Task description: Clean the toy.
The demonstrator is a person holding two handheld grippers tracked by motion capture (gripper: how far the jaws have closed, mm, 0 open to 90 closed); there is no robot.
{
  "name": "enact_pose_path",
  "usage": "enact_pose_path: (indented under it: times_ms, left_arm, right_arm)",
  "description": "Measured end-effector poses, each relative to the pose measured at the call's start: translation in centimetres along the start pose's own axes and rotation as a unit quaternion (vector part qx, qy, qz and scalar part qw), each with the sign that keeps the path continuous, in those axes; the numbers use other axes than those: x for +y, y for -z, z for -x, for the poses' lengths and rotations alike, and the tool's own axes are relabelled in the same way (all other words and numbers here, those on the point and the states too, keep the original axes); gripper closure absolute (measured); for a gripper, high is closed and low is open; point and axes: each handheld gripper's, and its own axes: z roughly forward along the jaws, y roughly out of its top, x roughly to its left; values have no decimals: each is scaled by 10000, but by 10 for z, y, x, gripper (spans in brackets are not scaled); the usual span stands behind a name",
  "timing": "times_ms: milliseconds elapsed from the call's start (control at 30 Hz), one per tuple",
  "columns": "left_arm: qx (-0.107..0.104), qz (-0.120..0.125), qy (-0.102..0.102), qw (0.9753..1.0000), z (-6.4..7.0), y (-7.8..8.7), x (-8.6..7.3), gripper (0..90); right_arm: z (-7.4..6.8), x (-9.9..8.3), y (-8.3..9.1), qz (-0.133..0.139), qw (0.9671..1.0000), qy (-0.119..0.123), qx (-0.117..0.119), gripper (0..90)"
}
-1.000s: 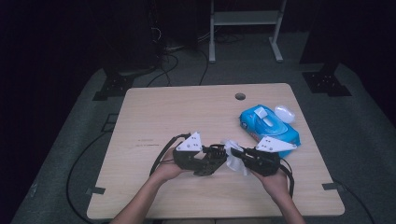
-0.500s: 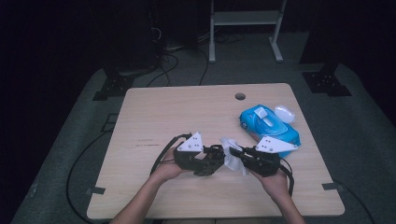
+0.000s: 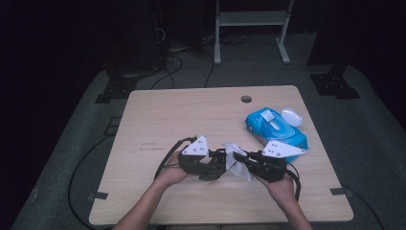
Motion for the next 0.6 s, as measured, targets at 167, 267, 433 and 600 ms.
enact_pose_path:
  times_ms: [167,267,433,600]
  left_arm:
    - [27,-102,-34,9999,1,-1,-2,582]
    - [33,-128,-53,9999,2,-3,-3,582]
    - [-5,-48,-18,10000,1,-3,-2,582]
    - [66,-189,-129,9997,2,-3,-1,582]
  right_arm:
    - [4,-7,-3,-171,9998,6,-123,815]
    - [2,-6,-4,-160,9998,24,-99,815]
    - [-7,2,-5,-82,9997,227,-56,815]
    - [-1,-2,-4,-202,9996,139,-139,815]
